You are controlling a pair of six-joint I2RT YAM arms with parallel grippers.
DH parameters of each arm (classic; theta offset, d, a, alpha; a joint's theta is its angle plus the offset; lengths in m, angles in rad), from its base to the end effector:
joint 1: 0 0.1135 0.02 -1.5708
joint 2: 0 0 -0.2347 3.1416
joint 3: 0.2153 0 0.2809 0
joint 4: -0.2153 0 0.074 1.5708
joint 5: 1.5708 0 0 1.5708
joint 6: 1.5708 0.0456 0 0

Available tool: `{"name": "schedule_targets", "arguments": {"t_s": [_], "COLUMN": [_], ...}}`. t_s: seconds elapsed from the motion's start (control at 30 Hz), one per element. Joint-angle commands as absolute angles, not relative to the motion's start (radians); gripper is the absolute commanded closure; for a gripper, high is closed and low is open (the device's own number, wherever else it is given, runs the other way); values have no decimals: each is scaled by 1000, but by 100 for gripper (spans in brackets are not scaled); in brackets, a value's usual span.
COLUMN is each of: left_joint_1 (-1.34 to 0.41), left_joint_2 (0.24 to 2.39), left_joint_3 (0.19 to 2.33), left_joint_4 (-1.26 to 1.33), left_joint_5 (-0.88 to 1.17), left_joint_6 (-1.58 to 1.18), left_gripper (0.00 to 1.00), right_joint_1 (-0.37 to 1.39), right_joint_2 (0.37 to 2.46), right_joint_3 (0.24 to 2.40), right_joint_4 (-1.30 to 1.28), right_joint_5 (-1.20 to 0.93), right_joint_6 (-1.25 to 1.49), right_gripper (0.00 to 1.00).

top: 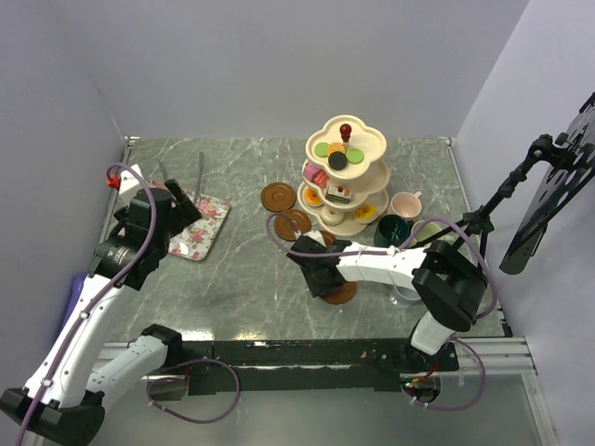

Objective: Serve the afternoon tea
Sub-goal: Move the coaster to the center of the board.

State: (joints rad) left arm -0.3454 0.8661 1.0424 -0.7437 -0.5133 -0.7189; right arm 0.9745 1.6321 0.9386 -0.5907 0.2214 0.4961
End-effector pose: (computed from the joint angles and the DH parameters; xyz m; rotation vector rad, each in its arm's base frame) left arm 0.2179 -0.0546 0.3384 -0.6669 1.9488 -0.1063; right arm 0.1865 0.2569 0.1048 -0.6157 2.7132 0.0399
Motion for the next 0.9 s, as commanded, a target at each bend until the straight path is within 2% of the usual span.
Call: {"name": "schedule_targets", "arguments": {"t_s": [0.0, 0.3, 0.43, 0.63, 0.87], "left_joint_1": [-341, -341, -341, -341, -345], "left_joint_2": [830, 812, 811, 818, 802], "left_joint_3": [1045, 1037, 1026, 1011, 994], "left_joint_4": [-689, -680, -663, -663, -666], "left_joint_5": [-538, -538, -528, -514, -518], "left_joint_6": [-681, -657, -649, -652, -647], "left_gripper": [0, 0, 0, 0, 0], "right_joint_1": [920, 890, 903, 949, 957], "right_joint_2": [1641, 1667, 1589, 1453, 1396], "right_joint_3": [891, 974, 1000, 1003, 920], "right_joint_4": [-709, -721, -721, -810, -949], "right_joint_5": [337, 480, 488, 440, 350], "right_joint_6": [564, 545, 506, 575, 811], "right_gripper": [61, 58, 51, 34, 38]}}
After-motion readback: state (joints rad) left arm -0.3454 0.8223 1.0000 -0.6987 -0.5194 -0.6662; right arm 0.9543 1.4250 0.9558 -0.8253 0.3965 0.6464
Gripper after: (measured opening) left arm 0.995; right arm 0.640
